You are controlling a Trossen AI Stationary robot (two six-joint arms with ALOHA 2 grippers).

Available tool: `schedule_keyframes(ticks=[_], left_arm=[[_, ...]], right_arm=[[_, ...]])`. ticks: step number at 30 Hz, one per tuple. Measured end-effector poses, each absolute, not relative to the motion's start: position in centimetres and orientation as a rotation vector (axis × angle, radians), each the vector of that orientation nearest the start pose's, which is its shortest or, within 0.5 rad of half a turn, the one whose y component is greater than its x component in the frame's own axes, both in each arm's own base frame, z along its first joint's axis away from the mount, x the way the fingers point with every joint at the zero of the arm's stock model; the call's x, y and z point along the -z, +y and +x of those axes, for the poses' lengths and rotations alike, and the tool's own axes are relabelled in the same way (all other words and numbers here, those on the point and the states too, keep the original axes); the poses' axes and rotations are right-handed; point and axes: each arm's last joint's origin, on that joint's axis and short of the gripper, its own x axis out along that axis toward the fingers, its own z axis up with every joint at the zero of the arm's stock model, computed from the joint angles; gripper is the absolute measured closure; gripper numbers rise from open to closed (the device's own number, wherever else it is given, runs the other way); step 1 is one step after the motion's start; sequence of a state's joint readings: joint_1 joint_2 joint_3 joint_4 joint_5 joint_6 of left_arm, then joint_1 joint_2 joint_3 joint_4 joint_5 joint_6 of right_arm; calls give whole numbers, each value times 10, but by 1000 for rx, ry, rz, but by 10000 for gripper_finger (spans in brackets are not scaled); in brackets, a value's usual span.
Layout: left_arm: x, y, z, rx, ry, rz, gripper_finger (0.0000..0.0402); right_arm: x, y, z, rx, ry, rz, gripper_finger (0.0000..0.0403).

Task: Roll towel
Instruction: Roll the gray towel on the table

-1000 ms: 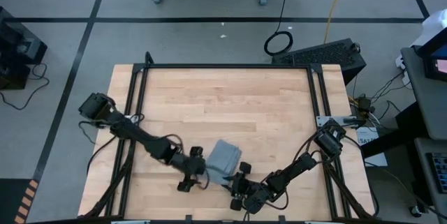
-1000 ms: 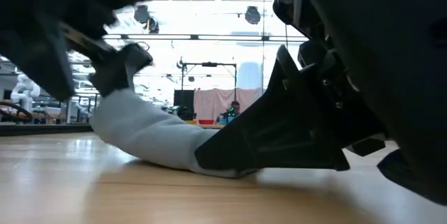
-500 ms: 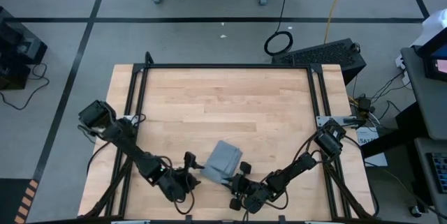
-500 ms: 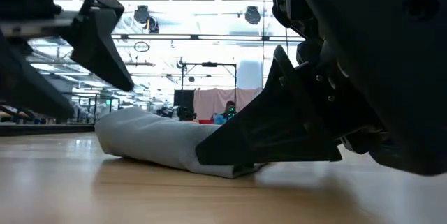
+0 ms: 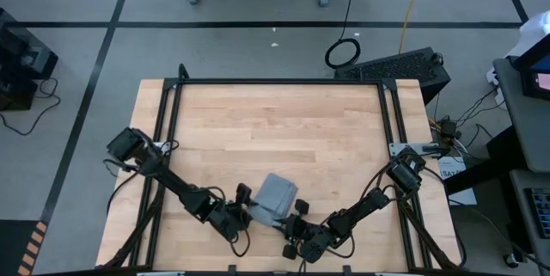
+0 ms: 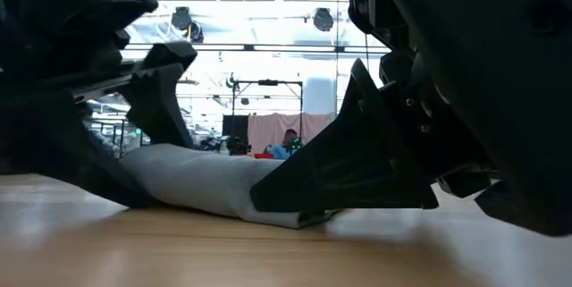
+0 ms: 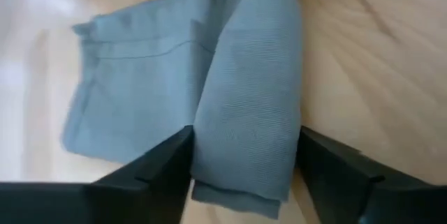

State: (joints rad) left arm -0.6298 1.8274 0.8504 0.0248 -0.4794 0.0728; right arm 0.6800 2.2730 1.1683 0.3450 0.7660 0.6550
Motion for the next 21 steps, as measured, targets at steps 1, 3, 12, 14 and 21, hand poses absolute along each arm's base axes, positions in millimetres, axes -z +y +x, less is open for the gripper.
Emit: schedule_keyframes(ticks=[1,3,12,14,21], left_arm=[[-113,-181,274,181,814,550,176],[-113,-180,275,207,822,524,220],[-115,-180,274,238,866,361,374],[-119,-180,273,266,894,266,366],[-125,-174,275,407,1014,-81,363]], right_arm=[[-52,248,338,258,508,132,344],[-52,248,338,257,509,129,344],[-62,251,336,216,512,30,323],[-70,255,331,173,523,-54,301],[-104,273,320,67,457,-222,215]])
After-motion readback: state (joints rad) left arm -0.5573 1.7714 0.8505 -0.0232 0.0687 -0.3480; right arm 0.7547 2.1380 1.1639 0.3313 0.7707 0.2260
